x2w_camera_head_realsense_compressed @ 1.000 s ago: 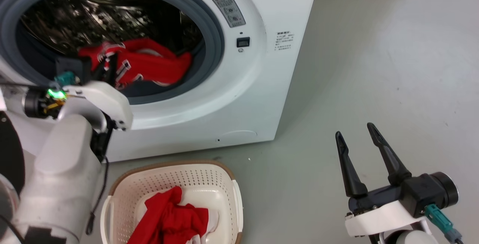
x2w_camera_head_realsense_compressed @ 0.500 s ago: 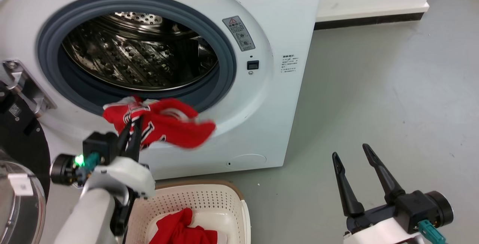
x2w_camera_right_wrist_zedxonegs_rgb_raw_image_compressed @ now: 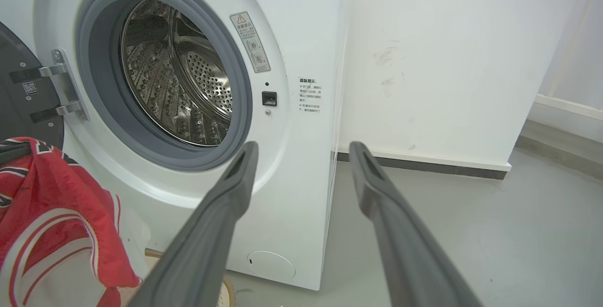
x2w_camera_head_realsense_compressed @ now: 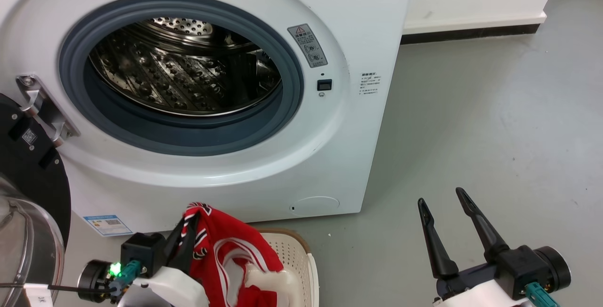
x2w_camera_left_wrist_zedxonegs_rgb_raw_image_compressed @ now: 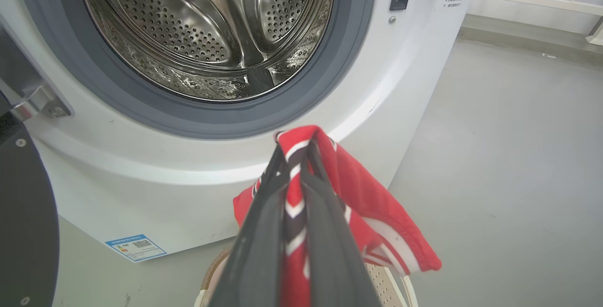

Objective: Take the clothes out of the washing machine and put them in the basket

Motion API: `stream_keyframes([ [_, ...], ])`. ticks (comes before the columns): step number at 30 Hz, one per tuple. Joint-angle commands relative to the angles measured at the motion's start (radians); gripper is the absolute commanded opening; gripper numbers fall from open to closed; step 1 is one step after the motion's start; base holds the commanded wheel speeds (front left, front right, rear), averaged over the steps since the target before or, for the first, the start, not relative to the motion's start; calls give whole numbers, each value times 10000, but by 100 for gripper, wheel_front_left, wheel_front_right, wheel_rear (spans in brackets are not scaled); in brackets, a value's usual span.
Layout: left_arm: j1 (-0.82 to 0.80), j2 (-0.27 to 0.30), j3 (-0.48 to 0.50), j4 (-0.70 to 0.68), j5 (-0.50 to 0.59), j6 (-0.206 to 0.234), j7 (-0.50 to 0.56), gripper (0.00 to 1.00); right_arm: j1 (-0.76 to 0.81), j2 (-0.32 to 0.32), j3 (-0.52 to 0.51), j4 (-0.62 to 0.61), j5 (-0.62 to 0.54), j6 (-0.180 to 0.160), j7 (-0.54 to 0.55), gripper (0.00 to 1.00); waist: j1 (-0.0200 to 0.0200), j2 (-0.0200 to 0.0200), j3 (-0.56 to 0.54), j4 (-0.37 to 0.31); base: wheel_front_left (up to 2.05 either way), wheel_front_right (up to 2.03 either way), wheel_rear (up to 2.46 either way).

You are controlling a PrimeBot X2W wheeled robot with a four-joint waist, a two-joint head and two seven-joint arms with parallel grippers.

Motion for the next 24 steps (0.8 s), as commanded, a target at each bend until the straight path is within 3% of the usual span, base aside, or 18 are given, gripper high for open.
stream_keyframes([
  [1, 160, -36, -33, -109, -33, 43, 40, 0, -15, 17, 13, -55, -20, -9, -23, 100, 2, 0, 108, 0, 0, 0, 0],
  [10, -12, -448, -552, 783, -143, -284, -24, 0, -483, 16, -2, -111, -25, -9, -23, 100, 2, 0, 838, -128, 0, 0, 0],
  [24, -2025, -1116, -1071, 4632, -29, -1193, -802, 0, -1481, 16, -201, -384, -44, -9, -23, 100, 2, 0, 2850, -645, 0, 0, 0],
])
